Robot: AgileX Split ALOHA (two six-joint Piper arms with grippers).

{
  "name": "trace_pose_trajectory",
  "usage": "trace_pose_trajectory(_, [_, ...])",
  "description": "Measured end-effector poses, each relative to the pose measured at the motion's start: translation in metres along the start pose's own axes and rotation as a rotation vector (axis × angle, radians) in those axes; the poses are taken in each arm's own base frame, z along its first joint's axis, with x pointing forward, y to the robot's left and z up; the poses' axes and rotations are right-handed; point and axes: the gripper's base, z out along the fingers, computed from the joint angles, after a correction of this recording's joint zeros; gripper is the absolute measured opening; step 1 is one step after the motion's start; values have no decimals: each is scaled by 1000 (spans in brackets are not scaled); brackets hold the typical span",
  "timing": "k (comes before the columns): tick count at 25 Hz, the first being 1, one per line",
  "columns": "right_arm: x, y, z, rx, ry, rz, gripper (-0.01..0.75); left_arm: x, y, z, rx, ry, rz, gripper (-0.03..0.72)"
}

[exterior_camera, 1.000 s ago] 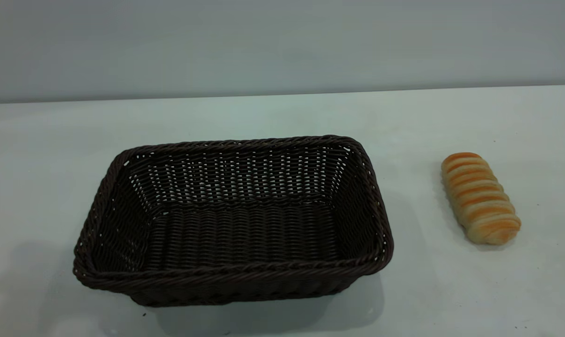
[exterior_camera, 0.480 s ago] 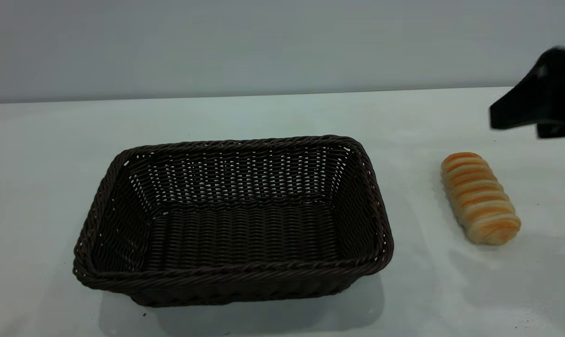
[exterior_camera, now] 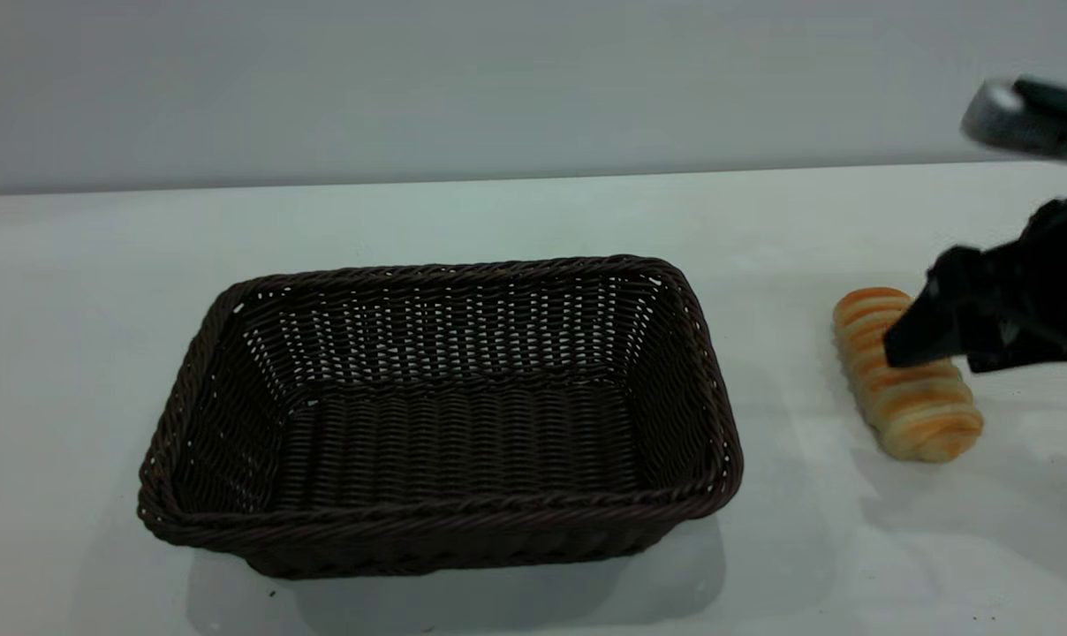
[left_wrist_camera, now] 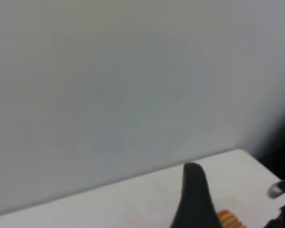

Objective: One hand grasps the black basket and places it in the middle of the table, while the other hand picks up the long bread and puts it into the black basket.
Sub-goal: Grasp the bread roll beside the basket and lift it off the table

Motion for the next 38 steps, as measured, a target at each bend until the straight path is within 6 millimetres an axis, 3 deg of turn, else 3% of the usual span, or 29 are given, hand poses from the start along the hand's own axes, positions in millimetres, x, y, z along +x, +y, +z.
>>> trace_pose_trajectory(4, [2,-5,13,6,30,5,583,6,-12,-27,32,-23,27,587])
trace_pose_trajectory(8, [-3,-7,20,13,31,-9,583,10,-16,-39,43,-28,40,587])
trace_pose_trajectory(20, [-16,-11,25,39,8,-72,567,15,-28,-43,167,4,33,586])
trace_pose_trajectory(31, [-2,-26,64,59,102,-68,543,14,-30,-43,182,-1,54,586])
trace_pose_trajectory(35, [0,-30,67,90,117,-79,400,14,-30,-43,183,-2,56,586])
trace_pose_trajectory(38, [0,-32,67,116,125,-82,159,14,-30,-43,183,-2,57,585])
